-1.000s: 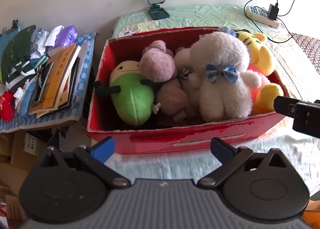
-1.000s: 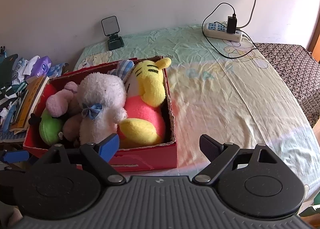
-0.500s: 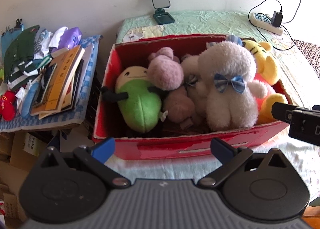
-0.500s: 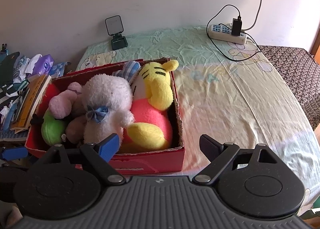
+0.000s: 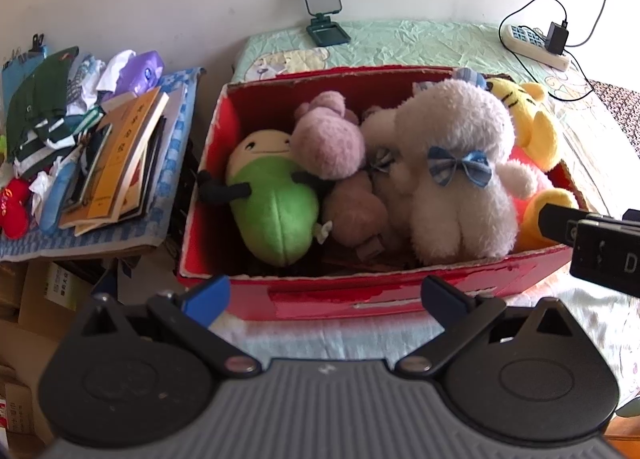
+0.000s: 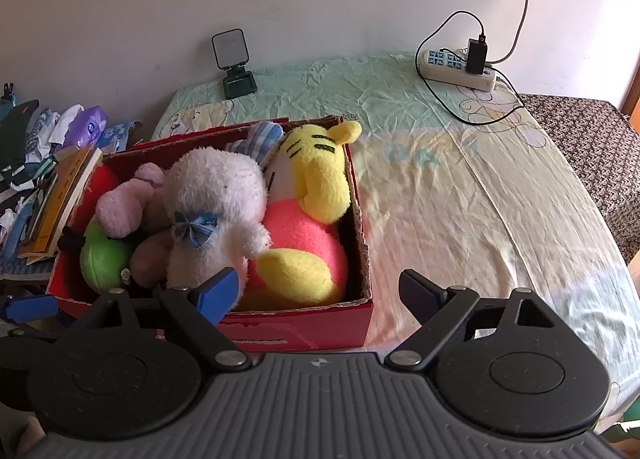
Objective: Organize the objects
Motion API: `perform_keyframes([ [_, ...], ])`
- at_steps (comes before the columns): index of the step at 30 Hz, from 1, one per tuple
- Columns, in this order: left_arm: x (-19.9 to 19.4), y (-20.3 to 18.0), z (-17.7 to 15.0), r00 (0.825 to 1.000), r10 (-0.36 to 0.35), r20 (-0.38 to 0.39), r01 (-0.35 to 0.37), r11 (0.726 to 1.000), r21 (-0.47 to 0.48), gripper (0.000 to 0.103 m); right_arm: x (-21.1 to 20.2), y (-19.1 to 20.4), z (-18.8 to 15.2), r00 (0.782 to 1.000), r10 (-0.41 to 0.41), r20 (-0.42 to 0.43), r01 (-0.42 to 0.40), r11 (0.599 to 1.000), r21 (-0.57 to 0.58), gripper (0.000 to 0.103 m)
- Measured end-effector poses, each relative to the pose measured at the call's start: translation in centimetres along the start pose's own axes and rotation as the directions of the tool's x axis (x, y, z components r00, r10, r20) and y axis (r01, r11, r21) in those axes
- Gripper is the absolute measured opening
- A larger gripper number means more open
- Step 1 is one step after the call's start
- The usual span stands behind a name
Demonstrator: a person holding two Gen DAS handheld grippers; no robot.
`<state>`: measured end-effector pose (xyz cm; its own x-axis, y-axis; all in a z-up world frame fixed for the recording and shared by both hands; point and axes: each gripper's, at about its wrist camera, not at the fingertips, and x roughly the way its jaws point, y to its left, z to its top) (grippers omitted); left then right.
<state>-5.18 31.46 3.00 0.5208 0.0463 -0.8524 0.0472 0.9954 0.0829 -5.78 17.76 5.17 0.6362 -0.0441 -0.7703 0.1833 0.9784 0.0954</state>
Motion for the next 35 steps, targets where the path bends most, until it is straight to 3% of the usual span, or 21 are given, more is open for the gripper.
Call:
perform_keyframes([
  [29, 0.3, 0.2, -0.1, 1.000, 0.002, 0.022, -0.002, 1.000, -0.021, 0.101, 0.8, 0.9, 0.2, 1.000, 0.005, -0.009, -0.005, 1.000, -0.018, 0.089],
  [35, -0.9, 0.4, 0.2, 0.996, -0.007, 0.085, 0.009, 1.000, -0.026, 0.098, 0.9, 0.9, 0.5, 1.000, 0.007, -0.003, -0.007, 1.000, -0.018, 0.089],
])
